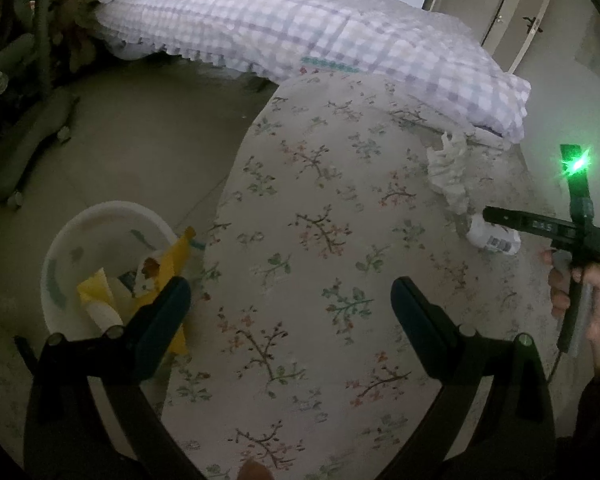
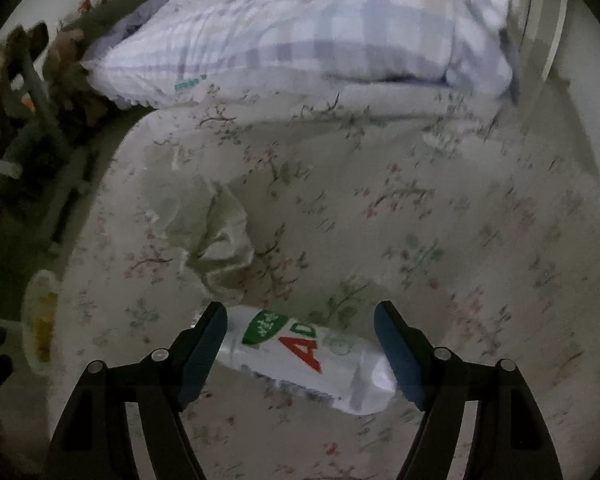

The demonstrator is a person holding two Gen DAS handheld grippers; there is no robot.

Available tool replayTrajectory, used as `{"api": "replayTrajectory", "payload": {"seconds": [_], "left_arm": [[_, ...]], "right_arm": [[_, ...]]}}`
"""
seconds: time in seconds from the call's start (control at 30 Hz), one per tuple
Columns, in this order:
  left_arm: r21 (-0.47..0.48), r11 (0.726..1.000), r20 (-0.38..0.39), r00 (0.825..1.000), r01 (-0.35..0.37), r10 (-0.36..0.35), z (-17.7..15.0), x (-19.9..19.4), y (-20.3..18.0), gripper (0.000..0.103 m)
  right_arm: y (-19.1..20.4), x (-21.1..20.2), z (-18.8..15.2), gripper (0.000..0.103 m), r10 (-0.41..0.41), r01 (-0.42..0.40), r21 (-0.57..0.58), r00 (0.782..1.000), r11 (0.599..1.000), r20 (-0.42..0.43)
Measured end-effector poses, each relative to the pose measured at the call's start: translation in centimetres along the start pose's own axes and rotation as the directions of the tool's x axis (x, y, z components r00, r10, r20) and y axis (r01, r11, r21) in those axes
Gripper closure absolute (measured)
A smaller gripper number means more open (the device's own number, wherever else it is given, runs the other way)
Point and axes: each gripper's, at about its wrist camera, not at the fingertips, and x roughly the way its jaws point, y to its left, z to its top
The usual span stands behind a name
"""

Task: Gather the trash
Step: 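Grasp the white bottle with the right tool while the left grasps the crumpled tissue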

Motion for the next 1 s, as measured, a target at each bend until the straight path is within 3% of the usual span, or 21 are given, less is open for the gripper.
{"api": "replayTrajectory", "payload": {"seconds": [0.17, 0.3, 0.4, 0.57, 0.7, 0.83, 1.0], "left_arm": [[-0.018, 1.0, -0.007, 1.0, 0.01, -0.01, -0.4, -0.2, 0.7, 0.003], [-0.017, 0.999, -0.008, 1.0, 0.029, -0.029, -0.7, -0.6, 0.9, 0.003], [-0.008, 0.999, -0.014, 0.999, 0.038, -0.038, -0.9, -0.6, 0.8, 0.003], [0.005, 0.999, -0.028, 0.999, 0.036, -0.036, -1.0, -0.4, 0.3, 0.003], [0.02, 0.999, -0.02, 0.999, 0.04, -0.04, -0.9, -0.1, -0.9, 0.003], [0.112, 0.993, 0.044, 0.999, -0.025, 0.021, -0.6, 0.5, -3.9, 0.003], [0.11, 0.994, 0.062, 0.998, -0.024, 0.018, 0.7, 2.1, -7.4, 0.003]], "right_arm": [[-0.2, -0.4, -1.7, 0.026, 0.041, -0.04, 0.035, 0.998, 0.999, -0.049], [0.6, -0.3, -3.6, 0.026, 0.002, -0.001, 0.012, 0.994, 1.0, -0.108], [1.8, 0.2, -4.8, 0.051, -0.082, 0.078, -0.035, 0.985, 0.996, -0.154], [3.1, -2.0, -5.9, 0.059, -0.117, 0.114, -0.028, 0.988, 0.993, -0.098], [2.5, -4.7, -6.4, 0.06, -0.143, 0.143, 0.015, 0.989, 0.99, -0.026], [-0.2, -6.7, -7.3, 0.061, -0.137, 0.131, 0.131, 0.99, 0.983, 0.035], [-3.3, -8.7, -7.1, 0.061, -0.137, 0.11, 0.217, 0.984, 0.97, 0.114]]}}
